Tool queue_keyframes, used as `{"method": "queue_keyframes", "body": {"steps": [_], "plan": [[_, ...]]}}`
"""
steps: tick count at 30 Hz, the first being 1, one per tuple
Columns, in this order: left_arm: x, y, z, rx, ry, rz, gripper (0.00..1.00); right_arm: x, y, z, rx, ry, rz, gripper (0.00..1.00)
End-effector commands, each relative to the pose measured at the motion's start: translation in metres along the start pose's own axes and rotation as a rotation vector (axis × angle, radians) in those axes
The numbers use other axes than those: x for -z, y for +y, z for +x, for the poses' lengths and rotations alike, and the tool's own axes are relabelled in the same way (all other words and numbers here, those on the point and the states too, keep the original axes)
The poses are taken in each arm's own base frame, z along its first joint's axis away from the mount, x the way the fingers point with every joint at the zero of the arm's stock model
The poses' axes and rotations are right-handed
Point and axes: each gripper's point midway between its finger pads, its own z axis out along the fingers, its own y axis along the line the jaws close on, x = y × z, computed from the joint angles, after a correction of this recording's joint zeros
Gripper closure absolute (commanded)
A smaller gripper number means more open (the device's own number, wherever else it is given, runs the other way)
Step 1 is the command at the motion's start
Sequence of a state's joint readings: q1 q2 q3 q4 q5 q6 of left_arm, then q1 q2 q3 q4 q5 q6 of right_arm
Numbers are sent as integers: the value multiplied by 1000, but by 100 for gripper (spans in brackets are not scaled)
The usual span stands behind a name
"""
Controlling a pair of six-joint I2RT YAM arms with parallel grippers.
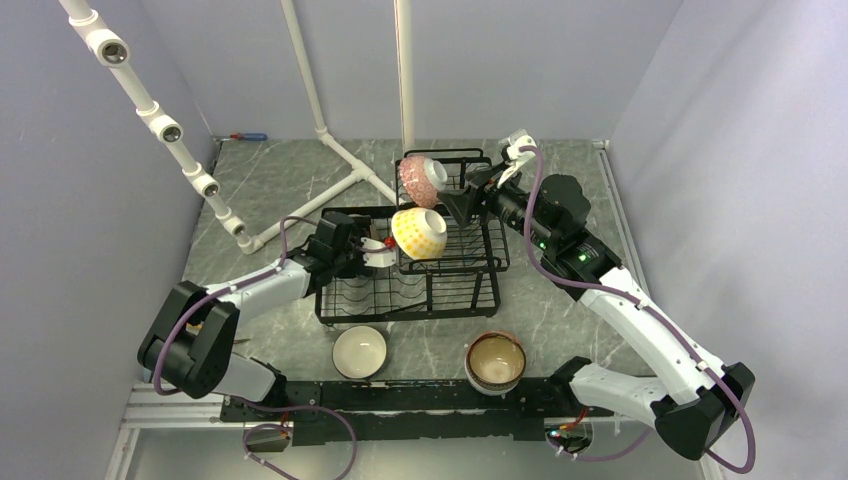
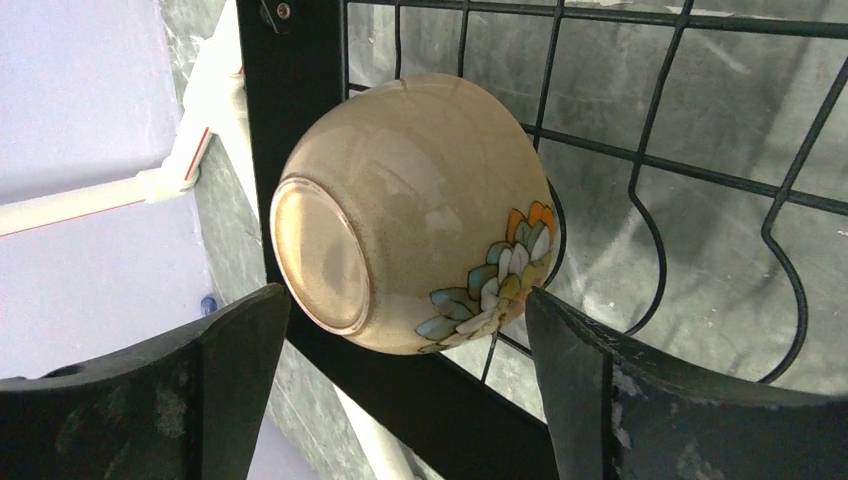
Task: Load the bowls into the dish rack
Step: Turn the bowl upside down on the dish rack.
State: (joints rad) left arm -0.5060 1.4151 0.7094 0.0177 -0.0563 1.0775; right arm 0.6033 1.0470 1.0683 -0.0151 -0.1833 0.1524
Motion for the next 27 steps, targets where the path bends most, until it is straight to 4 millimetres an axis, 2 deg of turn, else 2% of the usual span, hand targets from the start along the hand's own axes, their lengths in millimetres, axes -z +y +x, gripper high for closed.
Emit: {"method": "queue_keyframes", "body": {"steps": [1, 16, 22, 27], "plan": [[5, 20, -18, 11, -56, -37, 7, 6, 0, -16, 15, -52, 6, 25], [-7, 33, -11, 24, -4, -92, 9, 6, -1, -16, 16, -49, 9, 25], [12, 43, -21, 32, -65, -145, 8, 6, 0, -18, 18, -53, 6, 25], [43, 56, -34, 64, -149, -211, 8, 5, 0, -18, 15, -51, 3, 25]]}}
